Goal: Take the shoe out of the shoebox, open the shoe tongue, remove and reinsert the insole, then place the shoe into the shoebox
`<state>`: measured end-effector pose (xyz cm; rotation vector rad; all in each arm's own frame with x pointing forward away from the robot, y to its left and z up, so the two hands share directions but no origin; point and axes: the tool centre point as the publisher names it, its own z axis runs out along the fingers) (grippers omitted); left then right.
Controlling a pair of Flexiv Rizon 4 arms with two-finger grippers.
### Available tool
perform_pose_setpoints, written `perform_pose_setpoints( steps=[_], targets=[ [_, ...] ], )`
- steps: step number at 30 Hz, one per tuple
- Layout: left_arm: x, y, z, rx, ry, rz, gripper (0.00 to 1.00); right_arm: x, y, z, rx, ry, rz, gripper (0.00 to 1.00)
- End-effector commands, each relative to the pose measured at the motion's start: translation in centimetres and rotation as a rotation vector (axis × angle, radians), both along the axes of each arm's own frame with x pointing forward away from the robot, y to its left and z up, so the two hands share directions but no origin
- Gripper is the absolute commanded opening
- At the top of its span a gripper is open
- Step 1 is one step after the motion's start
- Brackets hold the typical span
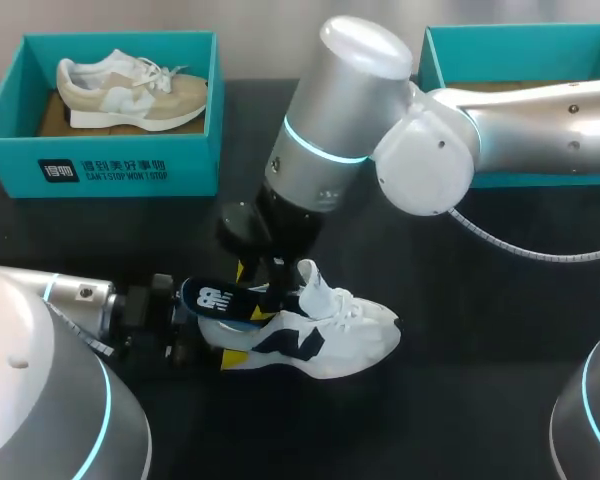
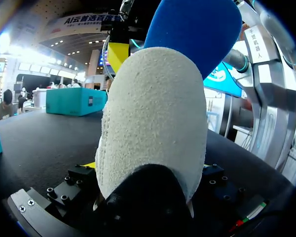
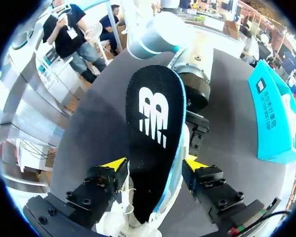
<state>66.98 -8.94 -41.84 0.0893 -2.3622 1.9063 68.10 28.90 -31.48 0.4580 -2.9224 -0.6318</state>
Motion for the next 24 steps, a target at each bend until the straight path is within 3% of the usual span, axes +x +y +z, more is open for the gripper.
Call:
perform_pose_setpoints(
  steps=[1, 7, 20, 24],
  targets=[
    [0.2, -0.1, -0.5, 0.001, 0.000, 0.001, 0.00, 0.6, -0.7, 1.2, 0.001, 0.017, -0.014, 1.00],
    [0.2, -0.1, -0.5, 0.001, 0.000, 0.001, 0.00, 1.1, -0.2, 2.5, -0.014, 0.050, -0.030, 1.00],
    [0.2, -0.1, -0.5, 0.001, 0.000, 0.001, 0.00, 1.1, -0.2, 2.5, -0.014, 0.050, -0.030, 1.00],
    [0.2, -0.1, -0.5, 0.001, 0.000, 0.001, 0.00, 0.8, 1.0, 2.3, -0.005, 0.187, 0.047, 1.00]
  ],
)
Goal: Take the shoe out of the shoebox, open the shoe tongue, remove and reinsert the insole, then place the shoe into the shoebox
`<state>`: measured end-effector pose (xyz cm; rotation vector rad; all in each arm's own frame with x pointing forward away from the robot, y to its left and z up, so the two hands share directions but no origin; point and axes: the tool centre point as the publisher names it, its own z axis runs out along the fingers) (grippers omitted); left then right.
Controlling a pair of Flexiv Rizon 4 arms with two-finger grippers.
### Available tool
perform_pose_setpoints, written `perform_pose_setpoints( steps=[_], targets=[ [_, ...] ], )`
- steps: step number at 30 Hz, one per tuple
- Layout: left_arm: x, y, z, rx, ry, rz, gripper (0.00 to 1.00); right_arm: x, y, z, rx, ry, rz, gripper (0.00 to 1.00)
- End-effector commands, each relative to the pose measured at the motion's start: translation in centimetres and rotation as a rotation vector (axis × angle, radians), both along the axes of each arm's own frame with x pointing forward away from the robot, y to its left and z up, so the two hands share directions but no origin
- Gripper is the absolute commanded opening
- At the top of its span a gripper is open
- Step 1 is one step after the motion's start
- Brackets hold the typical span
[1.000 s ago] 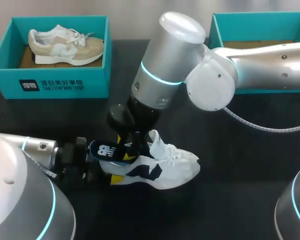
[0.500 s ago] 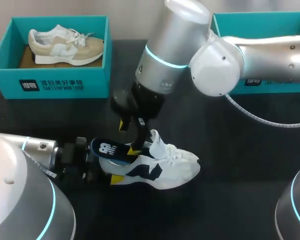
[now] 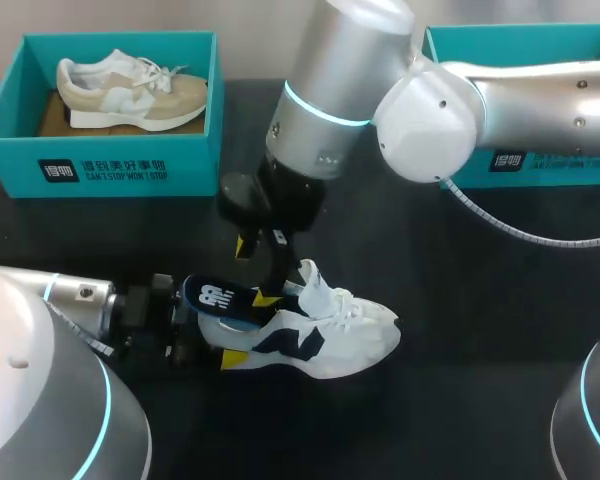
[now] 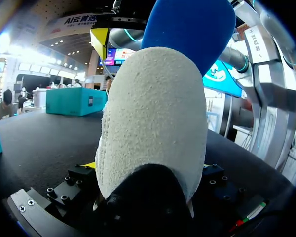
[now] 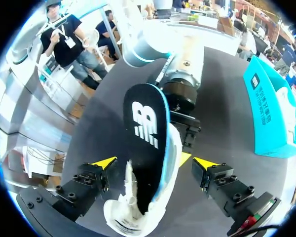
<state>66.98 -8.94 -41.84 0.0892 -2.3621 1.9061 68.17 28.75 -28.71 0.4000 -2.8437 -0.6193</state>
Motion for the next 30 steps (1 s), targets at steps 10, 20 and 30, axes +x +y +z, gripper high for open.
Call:
perform_pose_setpoints(
  steps=[10, 20, 30],
  targets=[
    [0.2, -0.1, -0.5, 0.001, 0.000, 0.001, 0.00, 1.4, 2.4, -0.6, -0.035, 0.286, 0.125, 1.00],
    [0.2, -0.1, -0.5, 0.001, 0.000, 0.001, 0.00, 1.3, 2.1, -2.1, -0.049, 0.376, 0.146, 1.00],
    [0.2, -0.1, -0.5, 0.001, 0.000, 0.001, 0.00, 0.3, 1.5, -3.2, -0.037, 0.451, 0.157, 0.81]
  ],
)
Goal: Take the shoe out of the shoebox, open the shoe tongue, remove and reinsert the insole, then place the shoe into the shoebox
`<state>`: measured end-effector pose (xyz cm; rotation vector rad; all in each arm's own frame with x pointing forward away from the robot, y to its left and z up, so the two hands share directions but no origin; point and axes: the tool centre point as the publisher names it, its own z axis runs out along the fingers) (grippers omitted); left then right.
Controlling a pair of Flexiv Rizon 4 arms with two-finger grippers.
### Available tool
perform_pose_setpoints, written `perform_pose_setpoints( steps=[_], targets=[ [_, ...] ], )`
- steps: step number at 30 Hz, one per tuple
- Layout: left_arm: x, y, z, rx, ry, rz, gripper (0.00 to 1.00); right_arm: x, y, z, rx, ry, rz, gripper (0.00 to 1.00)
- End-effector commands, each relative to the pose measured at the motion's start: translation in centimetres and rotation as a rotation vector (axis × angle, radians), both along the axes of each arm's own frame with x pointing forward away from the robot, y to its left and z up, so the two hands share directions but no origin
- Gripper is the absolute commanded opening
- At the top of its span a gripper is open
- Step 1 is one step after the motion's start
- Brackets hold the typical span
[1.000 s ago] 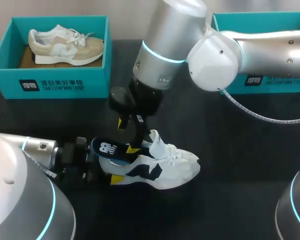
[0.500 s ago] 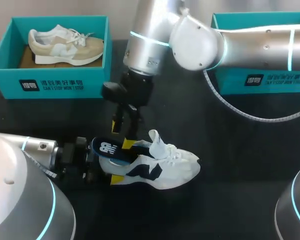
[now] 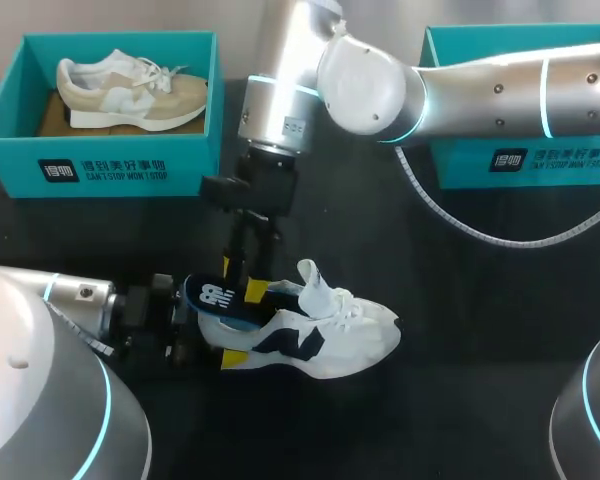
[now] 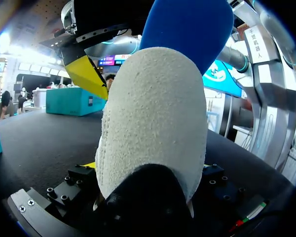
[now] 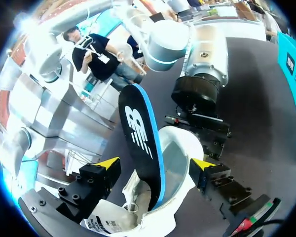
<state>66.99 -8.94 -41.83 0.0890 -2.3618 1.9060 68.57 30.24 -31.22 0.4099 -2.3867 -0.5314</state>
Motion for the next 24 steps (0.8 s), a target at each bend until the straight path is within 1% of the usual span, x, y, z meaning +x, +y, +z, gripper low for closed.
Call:
perform_pose_setpoints(
  steps=[1, 3, 5, 8, 11, 12, 13, 14, 22, 24],
  targets=[
    [0.2, -0.1, -0.5, 0.001, 0.000, 0.002, 0.00, -0.2, 0.0, -0.8, 0.009, 0.025, 0.000, 0.79],
    [0.2, -0.1, -0.5, 0.001, 0.000, 0.002, 0.00, -0.4, 0.0, -1.1, 0.022, 0.040, -0.003, 0.79],
    [0.2, -0.1, -0.5, 0.001, 0.000, 0.002, 0.00, -0.7, 0.0, -1.3, 0.026, 0.054, -0.010, 0.74],
    [0.2, -0.1, -0.5, 0.001, 0.000, 0.002, 0.00, -1.2, -0.1, -1.4, 0.037, 0.066, -0.018, 0.65],
    [0.2, -0.1, -0.5, 0.001, 0.000, 0.002, 0.00, -1.7, -0.1, -1.4, 0.042, 0.081, -0.022, 0.52],
    [0.2, -0.1, -0.5, 0.001, 0.000, 0.002, 0.00, -1.9, 0.0, -1.5, 0.046, 0.088, -0.021, 0.49],
    [0.2, -0.1, -0.5, 0.001, 0.000, 0.002, 0.00, -2.0, 0.0, -1.6, 0.049, 0.093, -0.022, 0.49],
    [0.2, -0.1, -0.5, 0.001, 0.000, 0.002, 0.00, -2.2, 0.0, -1.6, 0.048, 0.096, -0.024, 0.45],
    [0.2, -0.1, -0.5, 0.001, 0.000, 0.002, 0.00, -2.7, -0.1, -1.7, 0.056, 0.109, -0.030, 0.36],
    [0.2, -0.1, -0.5, 0.001, 0.000, 0.002, 0.00, -2.7, -0.1, -1.6, 0.056, 0.108, -0.032, 0.27]
  ],
)
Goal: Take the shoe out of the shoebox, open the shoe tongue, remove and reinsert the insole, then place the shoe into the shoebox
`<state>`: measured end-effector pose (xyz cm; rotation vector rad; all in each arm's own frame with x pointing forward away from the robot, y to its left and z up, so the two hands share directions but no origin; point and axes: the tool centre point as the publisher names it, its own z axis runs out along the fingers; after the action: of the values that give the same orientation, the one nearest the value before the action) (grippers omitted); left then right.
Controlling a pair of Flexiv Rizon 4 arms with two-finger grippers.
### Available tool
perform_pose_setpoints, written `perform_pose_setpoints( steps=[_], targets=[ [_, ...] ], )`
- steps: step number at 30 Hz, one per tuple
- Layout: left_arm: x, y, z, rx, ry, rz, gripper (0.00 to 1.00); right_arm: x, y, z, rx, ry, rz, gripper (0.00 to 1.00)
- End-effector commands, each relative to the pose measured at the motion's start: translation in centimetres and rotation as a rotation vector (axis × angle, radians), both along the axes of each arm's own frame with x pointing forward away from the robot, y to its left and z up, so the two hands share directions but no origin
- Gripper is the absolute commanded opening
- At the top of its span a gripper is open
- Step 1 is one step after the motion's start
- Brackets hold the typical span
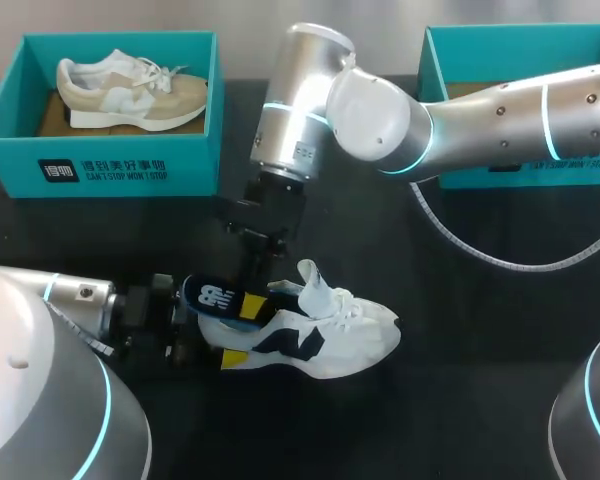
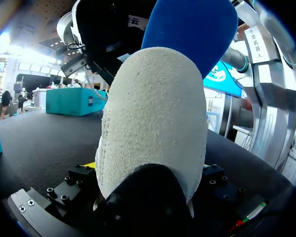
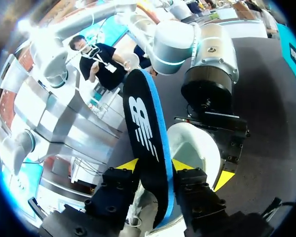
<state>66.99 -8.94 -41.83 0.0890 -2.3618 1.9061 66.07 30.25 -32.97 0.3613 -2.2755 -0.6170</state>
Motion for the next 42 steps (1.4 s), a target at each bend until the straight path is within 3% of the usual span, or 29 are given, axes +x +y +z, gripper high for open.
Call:
perform_pose_setpoints(
  steps=[1, 3, 4, 19, 21, 24, 33, 42],
  targets=[
    [0.2, -0.1, -0.5, 0.001, 0.000, 0.002, 0.00, -0.2, -0.1, 0.2, 0.000, -0.008, -0.006, 0.23],
    [0.2, -0.1, -0.5, 0.001, 0.000, 0.002, 0.00, -0.2, 0.0, 0.3, -0.001, -0.013, -0.009, 0.03],
    [0.2, -0.1, -0.5, 0.001, 0.000, 0.002, 0.00, -0.1, 0.1, 0.3, -0.002, -0.016, -0.009, 0.00],
    [0.2, -0.1, -0.5, 0.001, 0.000, 0.002, 0.00, 0.7, 0.5, 1.2, 0.004, -0.062, -0.037, 0.00],
    [0.2, -0.1, -0.5, 0.001, 0.000, 0.002, 0.00, 0.8, 0.5, 1.1, 0.006, -0.060, -0.036, 0.19],
    [0.2, -0.1, -0.5, 0.001, 0.000, 0.002, 0.00, 1.0, 0.4, 0.7, 0.013, -0.047, -0.039, 0.34],
    [0.2, -0.1, -0.5, 0.001, 0.000, 0.002, 0.00, 0.8, 0.0, 0.2, 0.030, -0.018, -0.059, 0.35],
    [0.2, -0.1, -0.5, 0.001, 0.000, 0.002, 0.00, 0.7, -0.1, 0.8, 0.049, -0.057, -0.141, 0.32]
  ],
)
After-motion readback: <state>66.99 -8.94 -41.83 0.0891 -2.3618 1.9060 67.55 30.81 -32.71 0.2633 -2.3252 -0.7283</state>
